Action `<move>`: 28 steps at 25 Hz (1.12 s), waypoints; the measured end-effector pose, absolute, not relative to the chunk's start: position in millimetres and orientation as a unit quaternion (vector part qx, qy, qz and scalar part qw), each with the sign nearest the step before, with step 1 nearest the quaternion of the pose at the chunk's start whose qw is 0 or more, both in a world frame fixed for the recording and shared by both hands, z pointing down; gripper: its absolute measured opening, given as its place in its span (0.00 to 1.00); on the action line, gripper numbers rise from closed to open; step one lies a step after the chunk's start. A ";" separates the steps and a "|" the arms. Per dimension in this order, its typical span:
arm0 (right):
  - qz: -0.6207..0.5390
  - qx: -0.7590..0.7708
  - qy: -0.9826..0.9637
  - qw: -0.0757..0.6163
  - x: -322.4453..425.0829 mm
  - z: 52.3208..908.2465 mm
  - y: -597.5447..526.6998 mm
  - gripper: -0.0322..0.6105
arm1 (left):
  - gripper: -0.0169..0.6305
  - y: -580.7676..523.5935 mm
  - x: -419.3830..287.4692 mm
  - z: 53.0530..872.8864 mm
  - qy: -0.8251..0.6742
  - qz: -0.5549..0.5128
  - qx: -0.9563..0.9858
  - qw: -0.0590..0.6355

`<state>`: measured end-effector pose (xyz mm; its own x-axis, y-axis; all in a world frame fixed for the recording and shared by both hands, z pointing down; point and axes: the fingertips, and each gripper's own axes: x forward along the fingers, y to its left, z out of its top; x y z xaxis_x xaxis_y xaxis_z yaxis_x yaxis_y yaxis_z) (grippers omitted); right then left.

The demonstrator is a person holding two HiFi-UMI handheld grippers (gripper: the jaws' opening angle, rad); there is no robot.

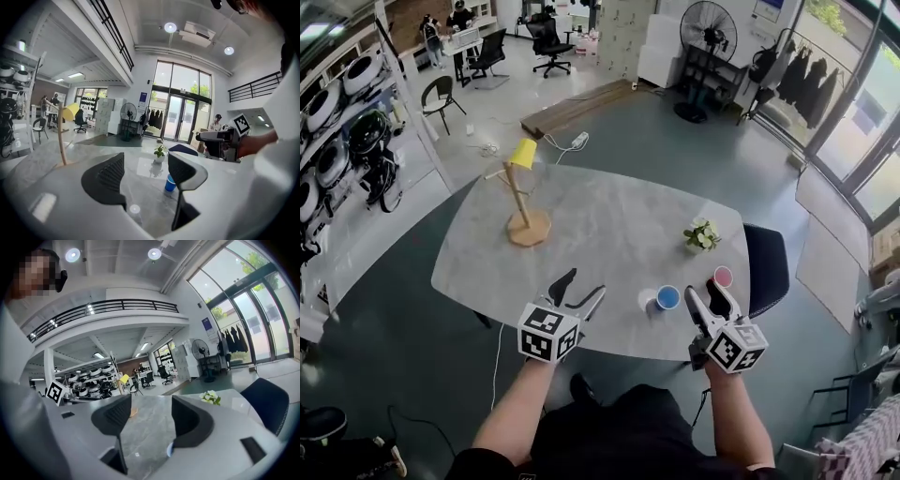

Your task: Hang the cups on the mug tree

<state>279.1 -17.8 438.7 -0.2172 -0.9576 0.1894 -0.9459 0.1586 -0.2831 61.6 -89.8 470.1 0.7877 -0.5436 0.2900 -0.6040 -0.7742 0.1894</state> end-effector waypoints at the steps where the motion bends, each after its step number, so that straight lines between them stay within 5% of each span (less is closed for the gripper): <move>1: -0.171 -0.630 0.757 0.011 281.0 439.9 -21.4 0.44 | 0.46 -95.5 62.4 473.0 -0.302 0.111 0.936 0.141; 28: -0.187 -0.697 0.691 -0.046 432.9 537.1 -80.7 0.44 | 0.46 -156.8 232.1 558.1 -0.216 0.216 0.936 0.176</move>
